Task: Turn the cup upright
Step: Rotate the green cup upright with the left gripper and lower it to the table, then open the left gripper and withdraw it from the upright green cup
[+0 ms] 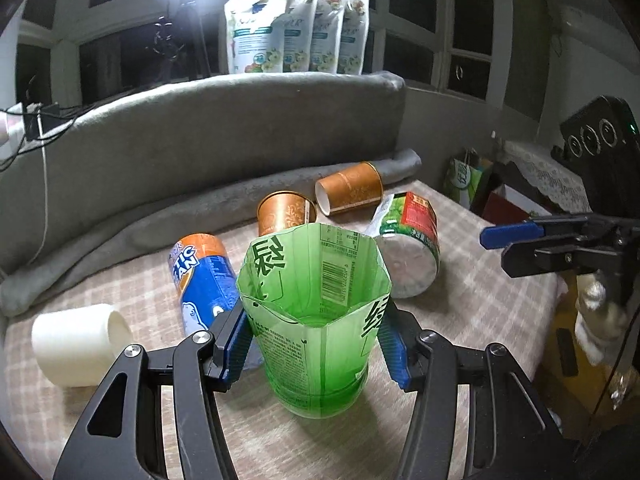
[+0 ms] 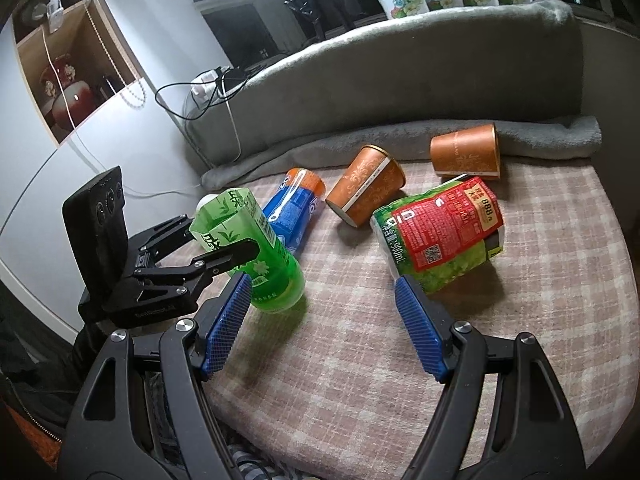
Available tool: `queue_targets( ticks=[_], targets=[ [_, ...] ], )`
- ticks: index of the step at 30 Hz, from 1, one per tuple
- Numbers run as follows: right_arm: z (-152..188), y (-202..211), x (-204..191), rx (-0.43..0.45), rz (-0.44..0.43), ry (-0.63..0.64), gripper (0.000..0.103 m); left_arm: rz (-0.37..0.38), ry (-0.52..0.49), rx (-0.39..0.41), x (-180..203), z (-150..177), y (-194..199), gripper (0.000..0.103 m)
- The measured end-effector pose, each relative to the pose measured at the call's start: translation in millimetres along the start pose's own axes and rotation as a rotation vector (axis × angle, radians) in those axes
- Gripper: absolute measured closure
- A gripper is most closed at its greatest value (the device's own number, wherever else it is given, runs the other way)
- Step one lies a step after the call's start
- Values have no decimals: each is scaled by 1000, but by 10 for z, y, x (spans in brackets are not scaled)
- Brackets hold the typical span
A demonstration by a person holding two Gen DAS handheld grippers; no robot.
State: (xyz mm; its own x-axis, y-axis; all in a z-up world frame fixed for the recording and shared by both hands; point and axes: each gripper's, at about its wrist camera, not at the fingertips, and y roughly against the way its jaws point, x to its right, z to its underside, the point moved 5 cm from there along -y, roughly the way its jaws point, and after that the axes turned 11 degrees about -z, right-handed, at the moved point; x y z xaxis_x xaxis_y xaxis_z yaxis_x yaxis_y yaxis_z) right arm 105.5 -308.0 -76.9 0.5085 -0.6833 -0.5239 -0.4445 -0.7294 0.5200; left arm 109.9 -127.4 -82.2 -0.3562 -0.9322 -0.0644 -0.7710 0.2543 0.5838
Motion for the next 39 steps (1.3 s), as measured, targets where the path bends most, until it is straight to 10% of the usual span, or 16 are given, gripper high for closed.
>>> queue_targets(
  ticks=[39],
  targets=[
    [37, 35, -233, 110, 203, 144, 26, -44, 45, -29, 93, 218, 3, 45]
  ],
)
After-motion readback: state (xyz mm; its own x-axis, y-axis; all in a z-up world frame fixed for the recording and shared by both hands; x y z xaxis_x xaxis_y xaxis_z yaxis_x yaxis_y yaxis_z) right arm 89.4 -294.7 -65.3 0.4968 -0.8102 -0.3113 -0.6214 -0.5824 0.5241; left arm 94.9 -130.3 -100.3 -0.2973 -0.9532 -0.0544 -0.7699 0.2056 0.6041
